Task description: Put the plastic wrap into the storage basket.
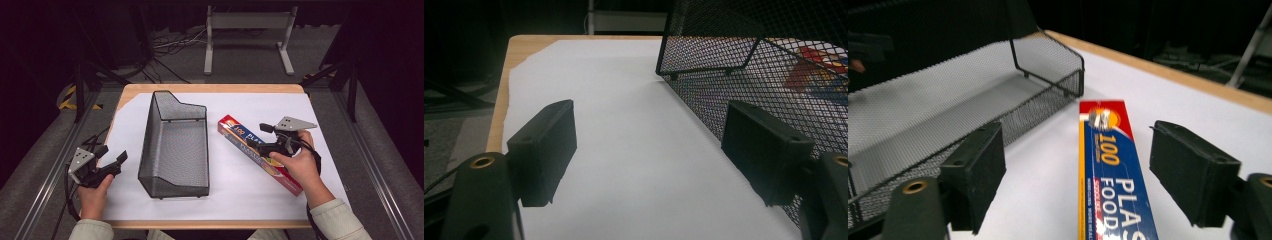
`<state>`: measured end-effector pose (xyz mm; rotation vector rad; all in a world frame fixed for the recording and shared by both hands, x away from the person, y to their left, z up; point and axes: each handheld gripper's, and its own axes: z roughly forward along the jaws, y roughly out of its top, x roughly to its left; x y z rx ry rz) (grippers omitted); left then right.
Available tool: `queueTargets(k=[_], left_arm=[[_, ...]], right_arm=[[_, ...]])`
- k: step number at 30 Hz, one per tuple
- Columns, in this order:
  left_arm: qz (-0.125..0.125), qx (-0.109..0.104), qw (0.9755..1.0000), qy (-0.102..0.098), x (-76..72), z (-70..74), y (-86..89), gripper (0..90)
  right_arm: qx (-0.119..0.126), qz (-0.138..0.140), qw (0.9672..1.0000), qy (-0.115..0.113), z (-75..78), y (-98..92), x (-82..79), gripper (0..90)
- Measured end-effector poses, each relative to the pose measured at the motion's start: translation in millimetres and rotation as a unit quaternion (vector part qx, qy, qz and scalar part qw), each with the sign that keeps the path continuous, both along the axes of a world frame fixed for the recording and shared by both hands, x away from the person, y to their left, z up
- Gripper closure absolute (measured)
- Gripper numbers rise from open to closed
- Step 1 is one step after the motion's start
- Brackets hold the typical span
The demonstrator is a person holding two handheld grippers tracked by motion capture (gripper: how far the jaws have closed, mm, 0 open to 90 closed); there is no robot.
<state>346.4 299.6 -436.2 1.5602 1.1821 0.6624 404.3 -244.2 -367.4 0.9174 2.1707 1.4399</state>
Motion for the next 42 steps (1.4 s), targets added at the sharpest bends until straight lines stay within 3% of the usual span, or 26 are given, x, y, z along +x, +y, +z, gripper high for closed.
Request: queueTargets(k=[3,4,7,10,13,16,20,26,28,32,33,34,35,41,42], left_arm=[[0.002,0.000,1.0000,0.001,0.1,-0.2,-0.4,22.8],[0.002,0.000,1.0000,0.001,0.1,-0.2,-0.4,22.8],[0.001,0.003,1.0000,0.002,0.2,-0.1,-0.9,22.8],[0.003,0.003,1.0000,0.000,0.6,-0.3,-0.3,22.7],[0.002,0.002,1.0000,0.001,0.8,-0.4,-0.4,22.7],[0.002,0.003,1.0000,0.000,0.7,-0.3,-0.6,22.6],[0.004,0.003,1.0000,0.001,0.9,-0.7,0.0,22.6],[0.004,0.002,1.0000,0.000,0.7,-0.6,0.2,22.6],[0.004,0.002,1.0000,0.000,0.7,-0.6,0.0,22.6],[0.004,0.002,1.0000,0.000,0.7,-0.6,0.4,22.7],[0.004,0.002,1.0000,0.000,0.7,-0.6,0.4,22.7],[0.004,0.002,1.0000,0.000,0.7,-0.6,0.5,22.6],[0.004,0.002,1.0000,0.000,0.9,-0.7,0.6,22.6],[0.003,0.002,1.0000,0.001,1.5,-1.1,0.0,22.6],[0.003,0.002,1.0000,0.001,1.5,-1.1,0.0,22.6]], right_arm=[[-0.031,-0.013,0.9994,0.004,-7.4,2.5,6.2,18.0],[-0.031,-0.013,0.9994,0.004,-7.4,2.5,6.2,18.0],[-0.054,-0.029,0.9974,0.040,-13.4,4.3,12.1,15.8],[-0.079,-0.040,0.9946,0.053,-16.6,5.3,14.1,15.7],[-0.086,-0.042,0.9936,0.060,-18.0,5.8,15.6,15.2],[-0.104,-0.049,0.9904,0.077,-21.4,6.1,18.4,14.6],[-0.136,-0.043,0.9831,0.115,-28.1,8.0,21.4,14.2],[-0.163,-0.047,0.9761,0.136,-30.6,12.2,23.6,14.6],[-0.181,-0.042,0.9701,0.156,-33.7,14.0,25.2,14.9],[-0.199,-0.039,0.9626,0.179,-37.2,14.8,27.7,15.5],[-0.199,-0.039,0.9626,0.179,-37.2,14.8,27.7,15.5],[-0.214,-0.035,0.9568,0.194,-39.8,14.9,29.1,16.5],[-0.214,-0.035,0.9568,0.194,-39.8,14.9,29.1,16.5],[-0.240,-0.023,0.9450,0.221,-44.5,15.4,32.2,19.2],[-0.240,-0.023,0.9450,0.221,-44.5,15.4,32.2,19.2]])
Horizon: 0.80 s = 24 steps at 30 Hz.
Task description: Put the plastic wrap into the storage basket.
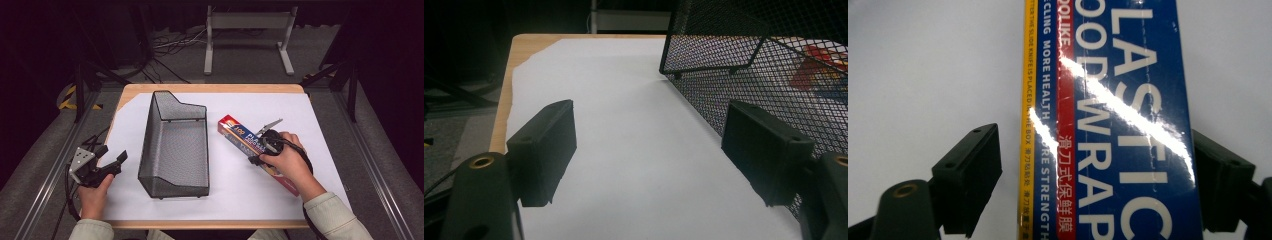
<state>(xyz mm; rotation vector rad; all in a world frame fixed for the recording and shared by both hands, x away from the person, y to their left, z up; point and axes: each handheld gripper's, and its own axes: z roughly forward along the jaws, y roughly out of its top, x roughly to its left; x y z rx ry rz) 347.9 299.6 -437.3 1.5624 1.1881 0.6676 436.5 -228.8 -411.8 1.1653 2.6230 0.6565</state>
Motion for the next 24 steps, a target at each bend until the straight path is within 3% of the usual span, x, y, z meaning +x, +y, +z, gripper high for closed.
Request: queueTargets(k=[7,9,15,21,24], left_arm=[[0.000,0.001,1.0000,0.000,-0.4,-0.3,0.2,22.6],[0.000,0.001,1.0000,0.001,-0.4,-0.4,0.4,22.6],[0.000,0.001,1.0000,0.001,-0.5,-0.3,0.6,22.6],[0.001,-0.001,1.0000,0.001,-0.6,-0.3,1.1,22.6],[0.001,-0.001,1.0000,0.000,-0.3,-0.3,0.9,22.6]], right_arm=[[-0.019,0.006,0.9997,0.014,-2.5,1.0,1.8,30.4],[-0.028,0.002,0.9996,0.010,-2.8,-0.1,1.8,39.2],[-0.028,0.001,0.9996,0.003,-1.9,-1.3,0.9,40.2],[-0.019,0.004,0.9998,-0.002,0.2,-2.4,-0.8,40.5],[0.013,-0.003,0.9999,-0.008,5.9,-5.6,-2.5,40.6]])
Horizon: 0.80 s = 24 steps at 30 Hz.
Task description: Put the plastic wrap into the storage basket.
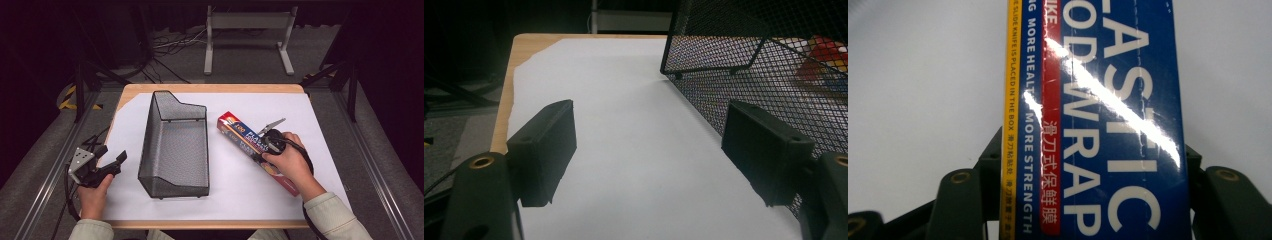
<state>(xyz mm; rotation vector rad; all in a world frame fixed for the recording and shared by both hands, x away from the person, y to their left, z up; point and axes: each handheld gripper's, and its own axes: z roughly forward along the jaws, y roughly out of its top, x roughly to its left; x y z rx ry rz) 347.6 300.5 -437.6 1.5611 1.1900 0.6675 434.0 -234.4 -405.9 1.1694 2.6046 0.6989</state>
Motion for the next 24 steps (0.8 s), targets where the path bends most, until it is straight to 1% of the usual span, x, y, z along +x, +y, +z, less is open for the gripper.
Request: queueTargets(k=[2,4,5,6,9,11,13,16,19,24], left_arm=[[0.000,0.000,1.0000,0.000,0.2,-0.1,-0.2,22.6],[0.000,0.001,1.0000,0.001,0.3,-0.2,-0.4,22.6],[0.000,0.001,1.0000,0.000,0.3,-0.3,-0.6,22.6],[0.000,0.001,1.0000,0.000,0.3,-0.3,-0.6,22.5],[0.001,-0.001,1.0000,-0.001,0.0,0.0,-0.3,22.5],[0.001,0.001,1.0000,0.000,-0.2,0.0,-0.2,22.5],[0.002,0.002,1.0000,-0.001,-0.8,0.4,-0.2,22.5],[0.003,0.001,1.0000,-0.007,-1.7,1.2,0.3,22.7],[0.005,0.001,1.0000,-0.007,-1.6,0.9,0.5,22.6],[0.004,0.001,1.0000,-0.007,-1.6,0.9,0.4,22.6]], right_arm=[[0.015,-0.002,0.9999,-0.007,4.9,-1.4,-1.3,40.6],[0.018,0.001,0.9997,-0.019,10.9,-1.6,-3.1,40.5],[0.018,0.001,0.9997,-0.019,10.9,-1.6,-3.1,40.5],[0.022,0.004,0.9994,-0.027,15.5,-1.8,-4.5,40.5],[0.037,0.001,0.9986,-0.036,25.2,-1.4,-7.7,40.5],[0.045,0.004,0.9978,-0.049,31.3,-0.8,-9.9,40.5],[0.052,0.007,0.9971,-0.056,35.1,-0.6,-11.3,40.5],[0.069,0.016,0.9948,-0.072,42.4,0.2,-14.1,40.5],[0.074,0.020,0.9938,-0.080,48.0,1.9,-16.3,40.5],[0.080,0.025,0.9929,-0.084,56.1,5.1,-19.1,40.5]])
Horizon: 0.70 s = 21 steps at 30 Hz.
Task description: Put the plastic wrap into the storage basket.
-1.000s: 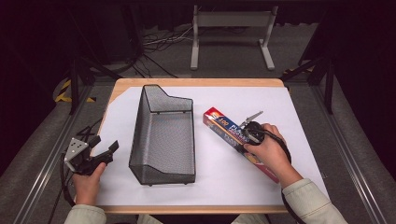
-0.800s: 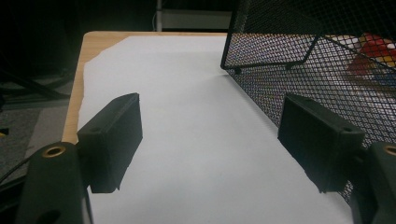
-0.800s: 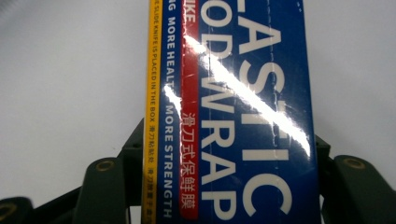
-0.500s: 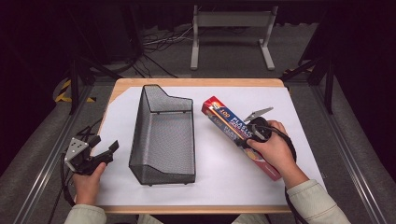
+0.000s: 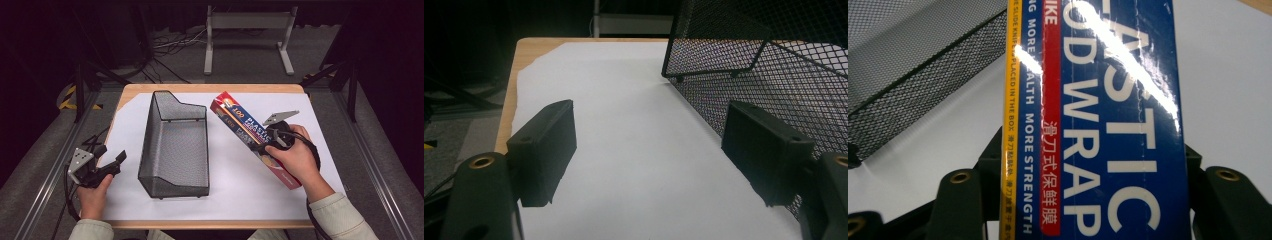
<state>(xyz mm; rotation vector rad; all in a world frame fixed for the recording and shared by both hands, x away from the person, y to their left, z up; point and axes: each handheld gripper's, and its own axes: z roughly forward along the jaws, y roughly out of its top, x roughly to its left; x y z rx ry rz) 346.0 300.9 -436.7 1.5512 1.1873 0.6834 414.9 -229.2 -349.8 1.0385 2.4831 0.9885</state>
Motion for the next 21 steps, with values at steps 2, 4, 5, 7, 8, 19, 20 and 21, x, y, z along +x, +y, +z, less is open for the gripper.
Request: queueTargets(k=[2,4,5,7,8,19,20,21], left_arm=[[-0.001,0.001,1.0000,0.000,0.0,-0.2,0.0,22.7],[-0.001,0.001,1.0000,0.002,0.4,-1.1,-0.4,22.8],[-0.001,0.000,1.0000,0.003,0.6,-1.4,-0.6,22.8],[-0.001,0.000,1.0000,0.002,0.6,-1.2,-0.4,22.9],[-0.001,0.001,1.0000,0.001,0.6,-1.1,0.0,22.9],[0.000,0.000,1.0000,-0.001,-0.4,-0.4,1.2,22.8],[0.002,-0.001,1.0000,-0.001,-0.6,-0.4,1.3,22.8],[0.002,-0.002,1.0000,-0.001,-0.7,-0.4,1.6,22.8]], right_arm=[[0.009,0.003,0.9999,-0.005,3.1,1.4,-0.7,40.5],[0.023,0.005,0.9997,-0.001,6.0,2.9,-1.1,40.5],[0.026,0.007,0.9996,-0.001,8.1,4.4,-1.2,40.5],[0.027,0.009,0.9996,-0.002,11.9,8.5,-1.8,40.4],[0.027,0.009,0.9996,-0.001,13.6,10.6,-2.2,40.4],[0.037,0.025,0.9990,0.003,28.8,45.9,-6.6,40.4],[0.037,0.025,0.9990,0.003,28.8,45.9,-6.6,40.4],[0.039,0.026,0.9989,0.004,30.1,49.4,-6.9,40.4]])
